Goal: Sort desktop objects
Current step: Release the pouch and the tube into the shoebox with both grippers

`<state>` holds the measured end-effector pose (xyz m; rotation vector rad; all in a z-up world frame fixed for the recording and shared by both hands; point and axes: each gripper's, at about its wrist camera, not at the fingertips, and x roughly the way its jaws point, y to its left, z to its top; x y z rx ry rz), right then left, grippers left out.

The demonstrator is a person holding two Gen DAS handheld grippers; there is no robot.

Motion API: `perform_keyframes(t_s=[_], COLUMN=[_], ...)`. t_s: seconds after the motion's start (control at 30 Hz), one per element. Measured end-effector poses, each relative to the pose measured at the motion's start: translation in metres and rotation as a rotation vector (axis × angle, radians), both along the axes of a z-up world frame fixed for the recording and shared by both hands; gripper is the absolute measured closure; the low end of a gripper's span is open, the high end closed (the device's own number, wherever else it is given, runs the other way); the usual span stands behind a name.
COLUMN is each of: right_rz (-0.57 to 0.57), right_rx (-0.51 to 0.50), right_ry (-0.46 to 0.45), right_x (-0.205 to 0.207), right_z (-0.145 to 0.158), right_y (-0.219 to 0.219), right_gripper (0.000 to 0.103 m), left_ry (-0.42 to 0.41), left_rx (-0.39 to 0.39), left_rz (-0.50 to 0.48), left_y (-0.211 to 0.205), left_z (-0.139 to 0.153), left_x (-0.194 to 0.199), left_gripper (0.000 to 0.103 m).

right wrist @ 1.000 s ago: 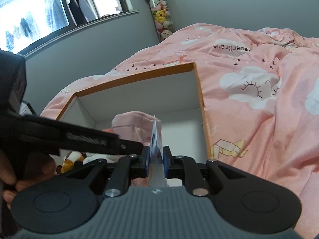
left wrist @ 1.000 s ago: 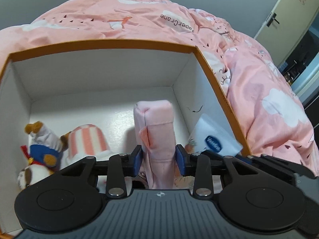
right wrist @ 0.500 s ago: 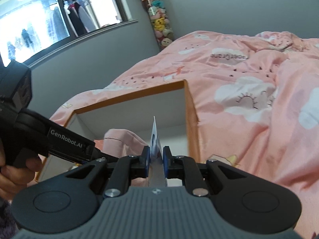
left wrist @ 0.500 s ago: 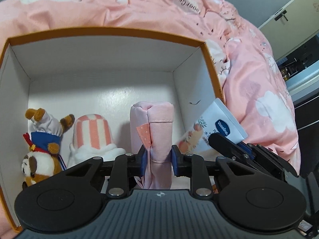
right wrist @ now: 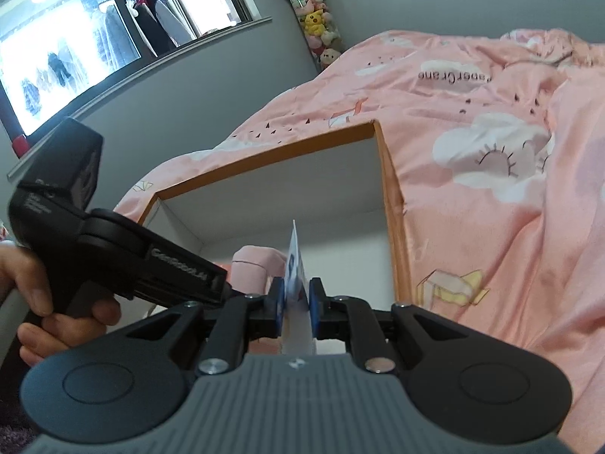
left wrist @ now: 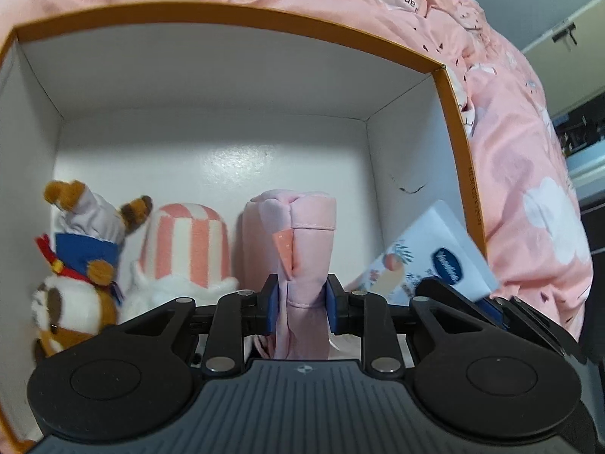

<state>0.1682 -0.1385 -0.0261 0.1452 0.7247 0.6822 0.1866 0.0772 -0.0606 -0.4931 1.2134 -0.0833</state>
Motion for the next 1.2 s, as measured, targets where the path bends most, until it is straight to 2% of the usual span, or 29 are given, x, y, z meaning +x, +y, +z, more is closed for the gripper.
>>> perform_keyframes(t_s=[0.2, 0.33, 0.4, 0.7, 0.97, 1.2], right_rz=[-0.017, -0.012, -0.001, 0.035, 0.037, 0.030], right_rx=[-0.101, -0.242, -0.301, -0.520, -0.568, -0.524], right_ry=[-0.112, -0.162, -0.186, -0.192, -0.173, -0.136], right_x=[-0.008, -0.014, -0.018, -0.029, -0.032, -0.031], right_z=[0.017, 0.021, 0.020, 0.005, 0.004, 0.008], right_y=[-0.006, -0.002, 0.002, 0.021, 0.026, 0.020], right_gripper=[0.089, 0.089, 0.089, 0.089, 0.089, 0.089], left_ry=[-0.052, -0.080, -0.090, -0.130, -0.166, -0.181], left_rx=[0.047, 0.072, 0.102, 0.134, 0.160, 0.183], left_rz=[0.009, 0.017, 0.005, -0.013, 0.007, 0.015], left_y=[-0.010, -0.010, -0.012, -0.018, -0.017, -0.016], left_z=[0.000, 0.004, 0.006, 0.016, 0.029, 0.042], left_x=[-0.004, -0.010, -0.012, -0.027, -0.040, -0.053], left_gripper=[0.068, 0.065, 0.060, 0.050, 0.046, 0.045])
